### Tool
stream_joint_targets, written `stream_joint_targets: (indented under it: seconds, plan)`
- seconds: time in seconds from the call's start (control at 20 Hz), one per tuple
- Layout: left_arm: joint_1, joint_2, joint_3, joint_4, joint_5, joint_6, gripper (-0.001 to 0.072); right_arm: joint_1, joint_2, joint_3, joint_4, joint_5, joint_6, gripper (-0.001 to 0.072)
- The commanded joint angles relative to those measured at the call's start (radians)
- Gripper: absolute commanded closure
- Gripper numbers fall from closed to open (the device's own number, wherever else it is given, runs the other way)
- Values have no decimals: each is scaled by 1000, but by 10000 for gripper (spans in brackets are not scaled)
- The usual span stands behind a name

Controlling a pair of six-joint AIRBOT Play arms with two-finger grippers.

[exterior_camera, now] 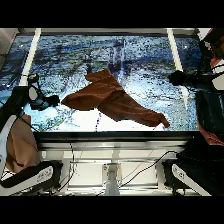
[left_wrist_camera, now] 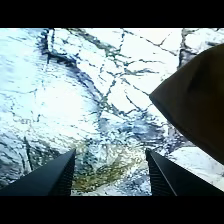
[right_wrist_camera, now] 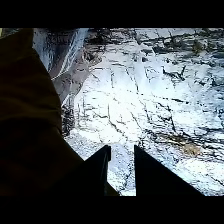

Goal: Fold the clothes and pants, and hang the long-sleeved shirts on hangers.

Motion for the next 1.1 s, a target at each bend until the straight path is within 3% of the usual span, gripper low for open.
stream_joint_targets:
  seconds: [0.0, 0.25, 0.3, 0.4, 0.6, 0.9, 1.05]
  plan:
    - [84, -60, -2, -124, 48, 32, 225, 2, 0, 0, -46, -34, 0, 531]
    - [177, -100, -2, -534, 169, 294, 183, 2, -1, 0, -52, -89, 0, 531]
    - [188, -115, -2, -587, 162, 342, 169, 2, -1, 0, -52, -93, 0, 530]
    - [193, -147, -2, -666, 149, 442, 63, 2, -1, 0, -52, -94, 0, 530]
    - [192, -205, -2, -788, 146, 576, 64, 2, -1, 0, -53, -98, 0, 530]
    - [191, -239, -2, -793, 142, 681, 78, 2, -1, 0, -52, -100, 1, 531]
    - [190, -251, -2, -795, 142, 691, 144, 2, -1, 0, -52, -110, 1, 530]
